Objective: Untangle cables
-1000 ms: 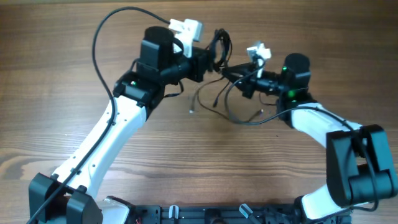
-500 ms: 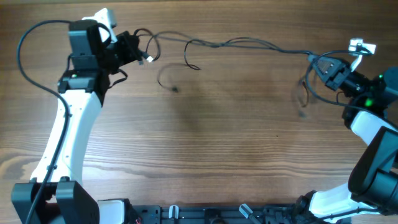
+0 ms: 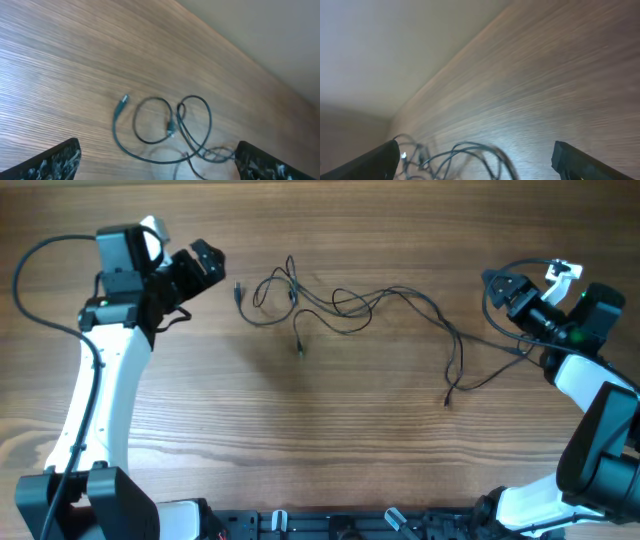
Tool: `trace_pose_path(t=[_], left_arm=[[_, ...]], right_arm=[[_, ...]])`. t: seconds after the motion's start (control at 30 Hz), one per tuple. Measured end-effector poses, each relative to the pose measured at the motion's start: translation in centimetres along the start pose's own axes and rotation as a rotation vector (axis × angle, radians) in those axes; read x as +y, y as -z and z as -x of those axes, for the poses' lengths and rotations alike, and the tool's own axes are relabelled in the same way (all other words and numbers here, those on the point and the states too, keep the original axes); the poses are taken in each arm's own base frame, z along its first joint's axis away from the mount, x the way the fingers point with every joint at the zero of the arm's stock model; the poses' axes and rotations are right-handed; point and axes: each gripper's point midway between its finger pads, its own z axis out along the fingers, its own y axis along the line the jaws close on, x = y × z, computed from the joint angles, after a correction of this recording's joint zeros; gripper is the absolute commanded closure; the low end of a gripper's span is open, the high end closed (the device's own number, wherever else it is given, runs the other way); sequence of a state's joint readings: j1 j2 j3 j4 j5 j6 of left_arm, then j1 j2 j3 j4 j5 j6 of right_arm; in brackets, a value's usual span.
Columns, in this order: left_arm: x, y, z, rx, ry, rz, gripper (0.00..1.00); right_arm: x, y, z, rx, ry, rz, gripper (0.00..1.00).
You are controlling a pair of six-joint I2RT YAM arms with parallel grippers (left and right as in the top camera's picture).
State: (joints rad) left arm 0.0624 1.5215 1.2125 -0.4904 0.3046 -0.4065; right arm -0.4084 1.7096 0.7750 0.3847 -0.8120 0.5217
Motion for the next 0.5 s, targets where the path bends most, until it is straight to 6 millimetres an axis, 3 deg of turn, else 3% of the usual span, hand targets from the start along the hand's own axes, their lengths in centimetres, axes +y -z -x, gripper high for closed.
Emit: trace_pose_path(t=[0.07, 0.1, 0.23, 0.37, 0.5], left_arm=[[-1.8, -0.4, -1.2, 0.029, -0.034, -0.032, 0.00], [-2.5, -0.6, -1.5, 0.032, -0.048, -0.044, 0.00], [-5.6, -2.3, -2.6, 0.043, -0.062, -0.105, 0.00], [-4.6, -5.7, -3.7, 0.088, -0.004, -0.085, 0.00], [-3.3, -8.0, -5.2, 0.143, 0.021, -0.051, 0.00]], right_arm=[[1.1, 1.1, 1.4, -0.039, 0.013, -0.055, 0.01], [1.6, 1.3, 1.1, -0.010, 0.007, -0.101, 0.00], [8.3, 0.1, -1.3, 0.071, 0.246, -0.171, 0.00], [13.0, -2.8, -6.3, 0.146, 0.429, -0.179, 0.00], [15.9, -3.9, -10.2, 0.213, 0.505, -0.146, 0.00]])
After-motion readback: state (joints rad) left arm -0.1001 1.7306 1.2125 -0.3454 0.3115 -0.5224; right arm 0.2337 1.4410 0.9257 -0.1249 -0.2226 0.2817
